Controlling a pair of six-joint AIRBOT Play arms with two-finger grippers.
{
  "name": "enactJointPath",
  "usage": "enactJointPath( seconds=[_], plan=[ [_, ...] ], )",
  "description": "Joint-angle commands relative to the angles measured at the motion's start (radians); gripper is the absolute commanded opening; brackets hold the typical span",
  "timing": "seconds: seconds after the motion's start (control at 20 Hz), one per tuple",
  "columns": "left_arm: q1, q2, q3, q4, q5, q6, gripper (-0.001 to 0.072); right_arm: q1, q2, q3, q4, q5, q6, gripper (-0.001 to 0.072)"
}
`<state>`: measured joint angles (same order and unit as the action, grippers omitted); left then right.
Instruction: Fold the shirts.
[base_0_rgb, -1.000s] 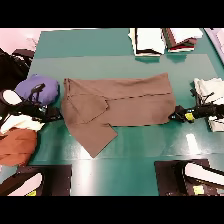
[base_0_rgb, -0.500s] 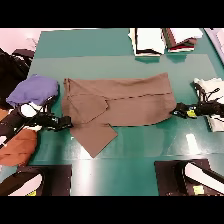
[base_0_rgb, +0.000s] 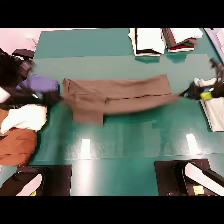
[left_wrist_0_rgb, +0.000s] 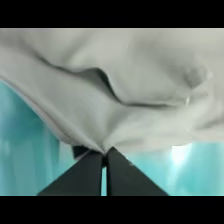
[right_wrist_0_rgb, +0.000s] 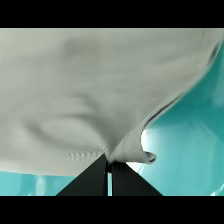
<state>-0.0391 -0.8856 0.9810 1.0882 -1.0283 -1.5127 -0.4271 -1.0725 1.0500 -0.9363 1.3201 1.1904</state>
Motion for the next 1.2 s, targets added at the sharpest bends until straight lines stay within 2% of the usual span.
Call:
enactJointPath(
  seconds=[0.0, 0.3, 0.55, 0.8, 1.05, 1.15],
  plan=[
    [0.046, 0.117, 0.341, 0.032, -0.051, 0.002, 0.0026, 0.000, 0.080, 0.240, 0.002, 0.041, 0.034, 0.0016],
    [0.054, 0.145, 0.904, 0.038, -0.069, 0.001, 0.0026, 0.000, 0.235, 0.653, -0.048, 0.038, 0.110, 0.0016],
    [0.054, 0.145, 1.138, 0.038, -0.047, -0.002, 0.0025, -0.001, 0.248, 0.904, -0.168, 0.078, 0.193, 0.0015],
    [0.054, 0.097, 1.022, 0.079, -0.077, -0.006, 0.0026, 0.000, 0.121, 1.078, -0.165, 0.172, 0.240, 0.0014],
    [0.054, -0.161, 0.722, 0.054, -0.155, -0.005, 0.0026, 0.046, -0.050, 0.834, -0.173, 0.183, 0.249, 0.0014],
    [0.054, -0.307, 0.637, 0.040, -0.158, 0.003, 0.0027, 0.117, -0.164, 0.740, -0.249, 0.183, 0.248, 0.0014]
  ],
)
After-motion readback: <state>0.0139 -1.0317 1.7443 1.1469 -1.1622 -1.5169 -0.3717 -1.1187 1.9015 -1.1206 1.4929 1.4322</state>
